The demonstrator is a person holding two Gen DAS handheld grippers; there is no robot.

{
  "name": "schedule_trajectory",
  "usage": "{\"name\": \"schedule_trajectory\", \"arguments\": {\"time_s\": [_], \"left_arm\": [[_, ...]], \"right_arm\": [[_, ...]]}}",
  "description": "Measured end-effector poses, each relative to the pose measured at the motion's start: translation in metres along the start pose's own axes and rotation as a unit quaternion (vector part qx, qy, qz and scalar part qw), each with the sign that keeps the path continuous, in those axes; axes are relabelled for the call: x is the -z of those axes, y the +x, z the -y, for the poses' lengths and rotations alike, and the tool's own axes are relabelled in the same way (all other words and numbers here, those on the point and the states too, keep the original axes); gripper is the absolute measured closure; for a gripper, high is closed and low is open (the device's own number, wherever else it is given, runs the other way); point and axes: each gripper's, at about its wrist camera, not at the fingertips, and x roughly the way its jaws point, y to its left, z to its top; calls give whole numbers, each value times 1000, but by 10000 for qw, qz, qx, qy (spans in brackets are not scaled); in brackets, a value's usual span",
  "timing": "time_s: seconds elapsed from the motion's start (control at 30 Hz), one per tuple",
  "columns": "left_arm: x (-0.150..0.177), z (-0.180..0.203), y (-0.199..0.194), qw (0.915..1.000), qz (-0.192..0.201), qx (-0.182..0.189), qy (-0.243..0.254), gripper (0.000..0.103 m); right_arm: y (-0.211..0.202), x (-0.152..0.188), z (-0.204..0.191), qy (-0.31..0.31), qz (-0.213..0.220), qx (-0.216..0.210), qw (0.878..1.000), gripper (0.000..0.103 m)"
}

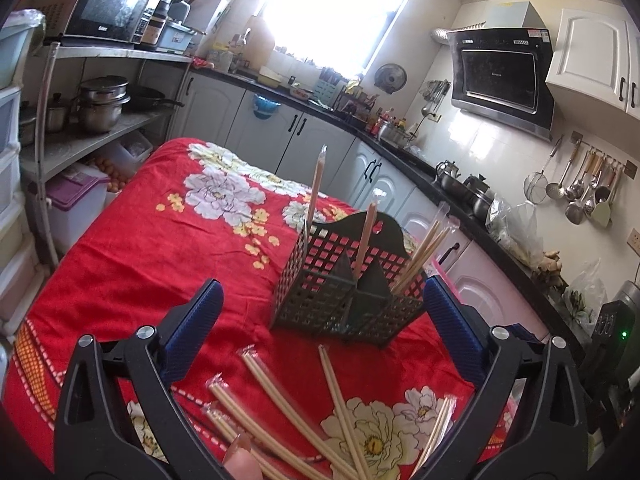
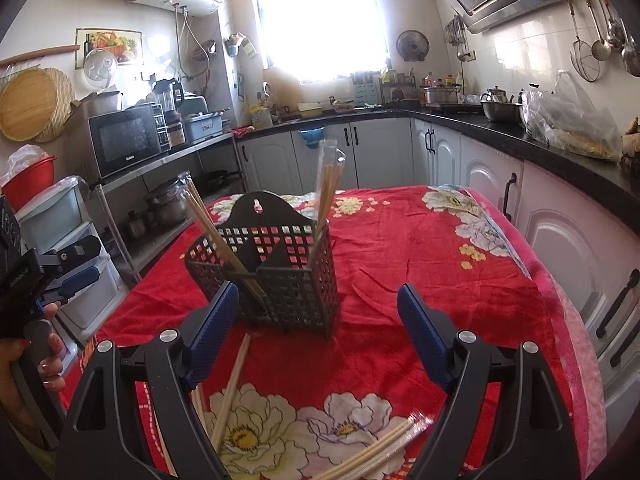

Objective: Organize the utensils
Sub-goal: 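Move both open grippers back toward the remaining loose chopsticks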

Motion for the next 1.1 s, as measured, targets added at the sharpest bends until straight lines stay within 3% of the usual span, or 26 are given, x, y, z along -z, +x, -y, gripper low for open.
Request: {"name": "schedule_trajectory", "arguments": {"time_s": [0.77, 1.1], "left_arm": [[44, 7, 14, 9980, -604, -110, 138, 11], [69, 5, 42, 9919, -1272, 23, 41, 11]], "right_arm": [[-7, 38, 21, 81, -463, 25, 9989, 24], [-1, 59, 32, 191, -772, 43, 9968, 24]]}}
